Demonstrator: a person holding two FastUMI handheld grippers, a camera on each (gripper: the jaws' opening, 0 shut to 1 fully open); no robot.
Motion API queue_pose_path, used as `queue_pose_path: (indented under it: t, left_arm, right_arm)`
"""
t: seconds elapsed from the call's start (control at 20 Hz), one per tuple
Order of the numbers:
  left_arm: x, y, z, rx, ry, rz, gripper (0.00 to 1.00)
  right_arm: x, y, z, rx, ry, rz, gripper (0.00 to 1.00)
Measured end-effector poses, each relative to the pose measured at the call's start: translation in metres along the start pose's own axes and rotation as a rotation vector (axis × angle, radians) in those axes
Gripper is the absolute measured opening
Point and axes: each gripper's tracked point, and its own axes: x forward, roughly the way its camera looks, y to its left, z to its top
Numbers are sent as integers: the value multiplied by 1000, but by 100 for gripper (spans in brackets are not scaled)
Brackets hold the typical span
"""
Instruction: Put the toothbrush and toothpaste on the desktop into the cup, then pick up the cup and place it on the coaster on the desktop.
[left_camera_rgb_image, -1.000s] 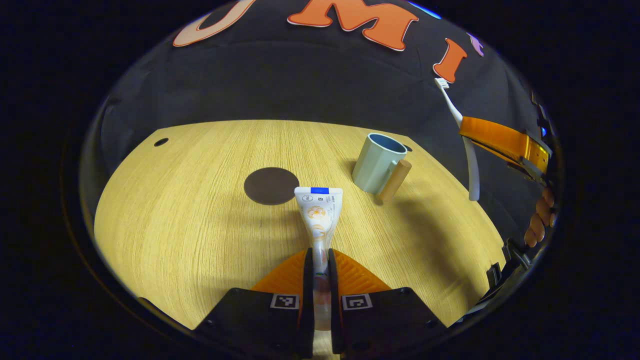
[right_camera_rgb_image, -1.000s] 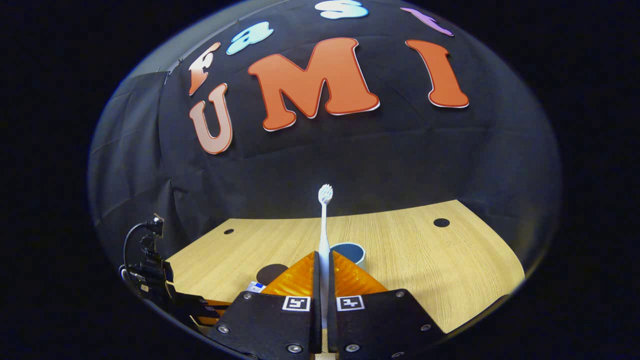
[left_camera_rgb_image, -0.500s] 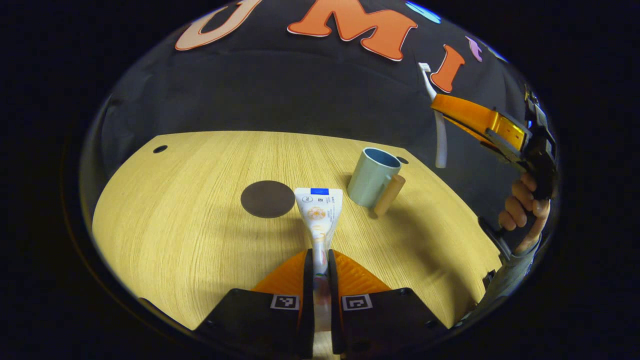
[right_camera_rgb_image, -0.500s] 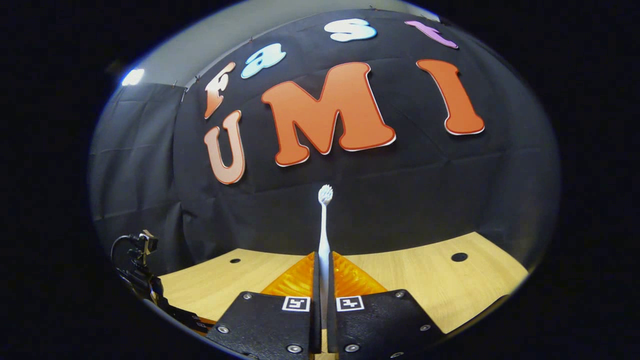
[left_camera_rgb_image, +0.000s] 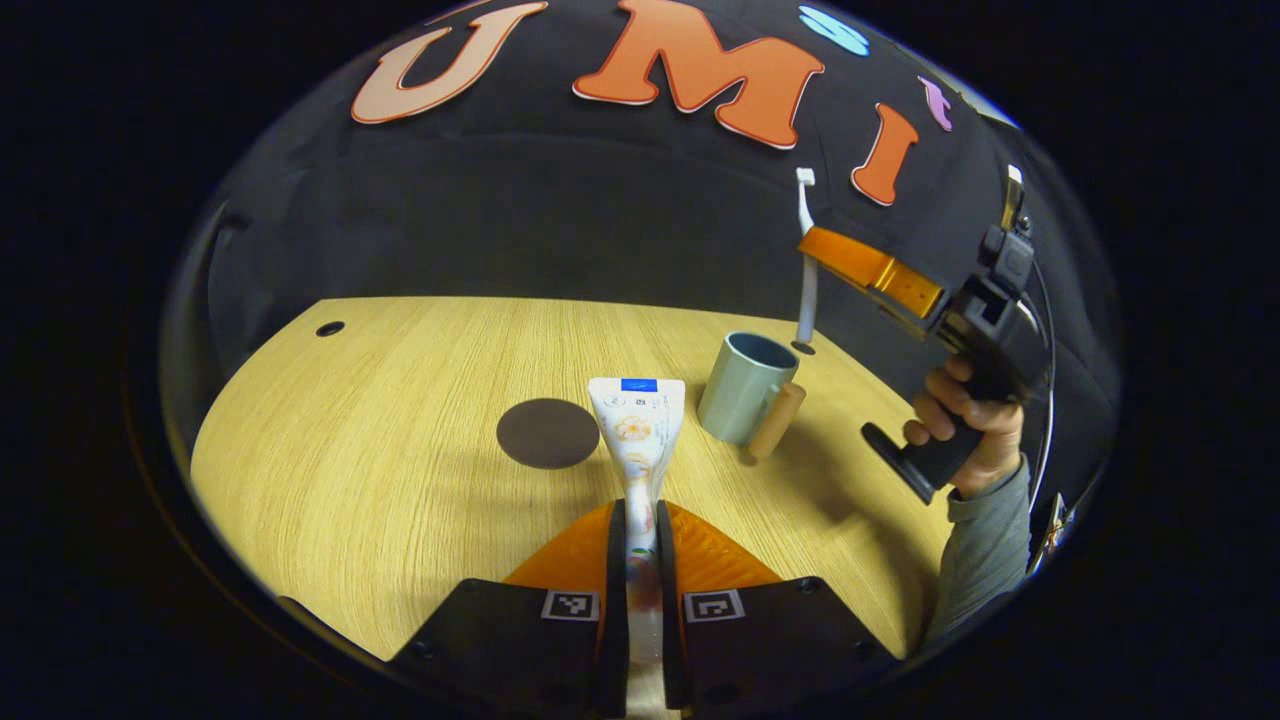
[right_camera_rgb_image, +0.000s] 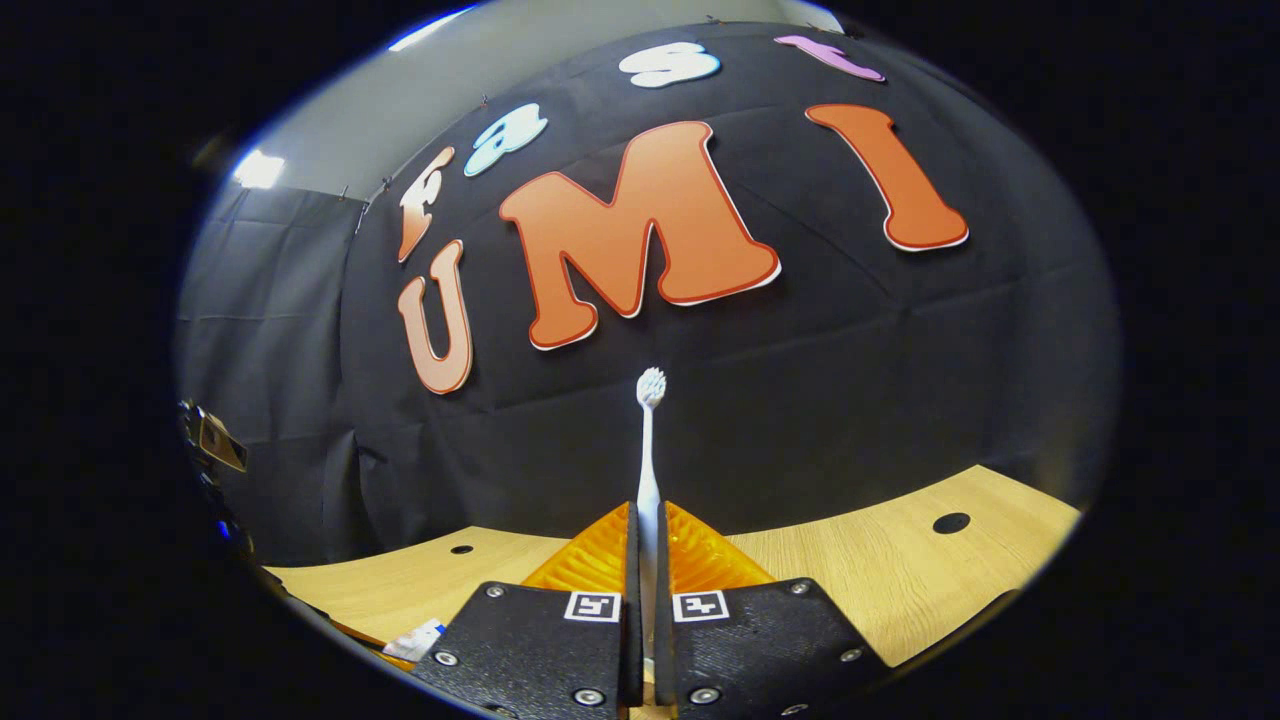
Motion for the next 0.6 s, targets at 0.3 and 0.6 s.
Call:
queue_pose_path:
  t: [0.3, 0.6]
  left_arm:
    - [-40, -4, 49, 45, -144, 10, 17]
    - [-66, -12, 91, 48, -251, 9, 17]
  right_arm:
    - [12, -15, -25, -15, 29, -25, 5]
    - [15, -33, -50, -65, 64, -65, 5]
